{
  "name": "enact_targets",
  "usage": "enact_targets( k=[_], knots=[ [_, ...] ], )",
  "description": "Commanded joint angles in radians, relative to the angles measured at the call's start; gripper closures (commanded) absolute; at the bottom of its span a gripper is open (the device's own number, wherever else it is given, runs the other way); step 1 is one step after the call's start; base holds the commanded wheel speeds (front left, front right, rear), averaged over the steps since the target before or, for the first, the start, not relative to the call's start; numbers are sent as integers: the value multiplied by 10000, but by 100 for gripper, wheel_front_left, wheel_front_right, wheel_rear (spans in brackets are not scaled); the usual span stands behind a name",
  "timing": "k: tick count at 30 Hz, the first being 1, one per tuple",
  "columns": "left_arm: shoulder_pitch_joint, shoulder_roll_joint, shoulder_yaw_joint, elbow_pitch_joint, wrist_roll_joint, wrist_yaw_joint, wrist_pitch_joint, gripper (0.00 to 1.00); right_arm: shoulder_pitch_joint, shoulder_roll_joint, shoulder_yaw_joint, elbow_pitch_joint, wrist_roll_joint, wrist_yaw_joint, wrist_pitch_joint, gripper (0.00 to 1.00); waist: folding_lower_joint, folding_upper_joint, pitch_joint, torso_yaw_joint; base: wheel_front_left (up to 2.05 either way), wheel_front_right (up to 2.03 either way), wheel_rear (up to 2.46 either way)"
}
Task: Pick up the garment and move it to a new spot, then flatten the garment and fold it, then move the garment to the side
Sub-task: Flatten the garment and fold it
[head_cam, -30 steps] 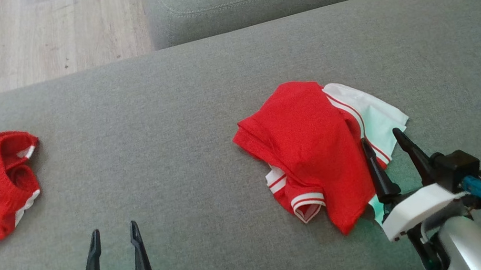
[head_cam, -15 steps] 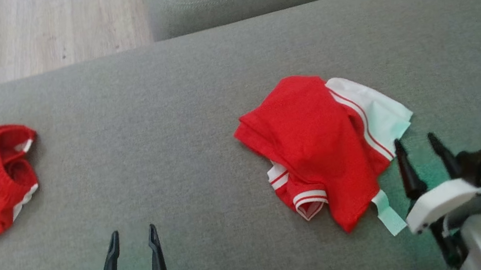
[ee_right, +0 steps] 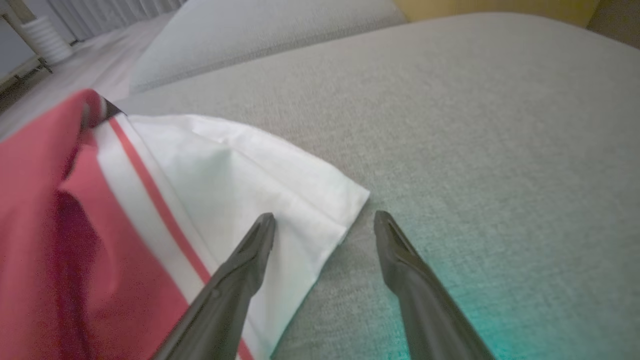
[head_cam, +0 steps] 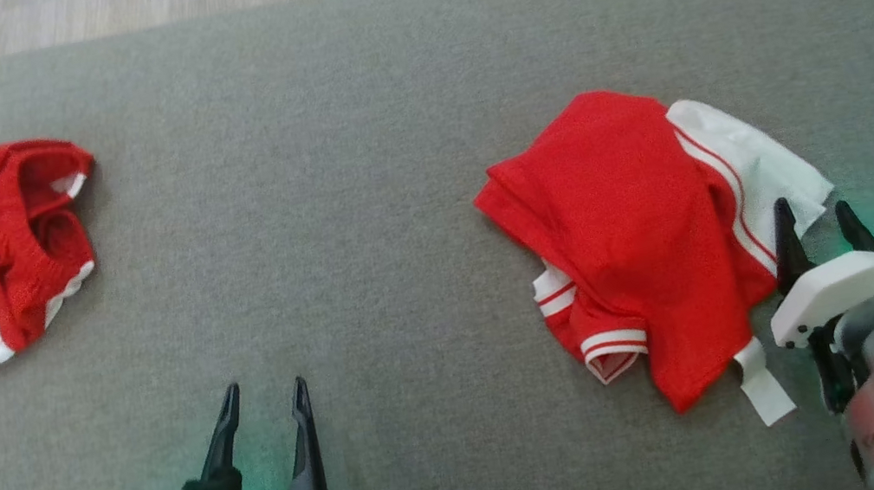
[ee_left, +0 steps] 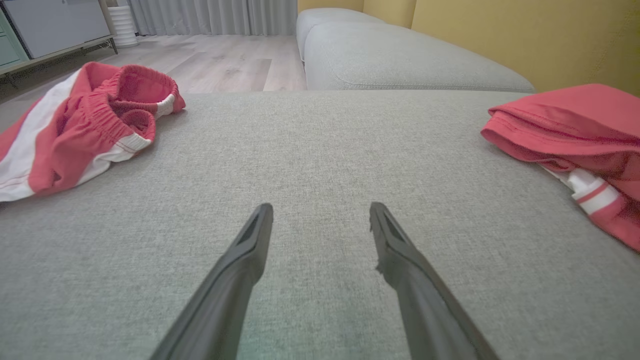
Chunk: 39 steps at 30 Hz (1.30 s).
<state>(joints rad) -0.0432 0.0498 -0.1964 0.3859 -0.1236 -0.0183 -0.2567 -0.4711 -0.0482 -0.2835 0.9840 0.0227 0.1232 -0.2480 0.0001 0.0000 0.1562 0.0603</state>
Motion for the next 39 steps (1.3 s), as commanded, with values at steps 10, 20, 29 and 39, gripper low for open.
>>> enact_targets(
  k=[10,20,29,39],
  knots=[
    [-762,5,144,-94,52,-29,-51,0,-958,-20,54,737,-129,75,-138,100,-1,0,382,238,0,0,0],
    [-395,5,142,-53,-142,52,-51,0,-1200,-114,1006,-3624,757,75,-138,100,-1,0,-352,20,0,0,0],
    [137,5,-72,50,-482,125,-51,0,-3108,-779,3123,-5874,1436,75,-138,100,-1,0,-1087,-108,0,0,0],
    [310,5,-322,195,-655,137,-51,0,-4028,-393,4812,-5451,2088,75,-138,100,-1,0,-1379,274,0,0,0]
  ],
)
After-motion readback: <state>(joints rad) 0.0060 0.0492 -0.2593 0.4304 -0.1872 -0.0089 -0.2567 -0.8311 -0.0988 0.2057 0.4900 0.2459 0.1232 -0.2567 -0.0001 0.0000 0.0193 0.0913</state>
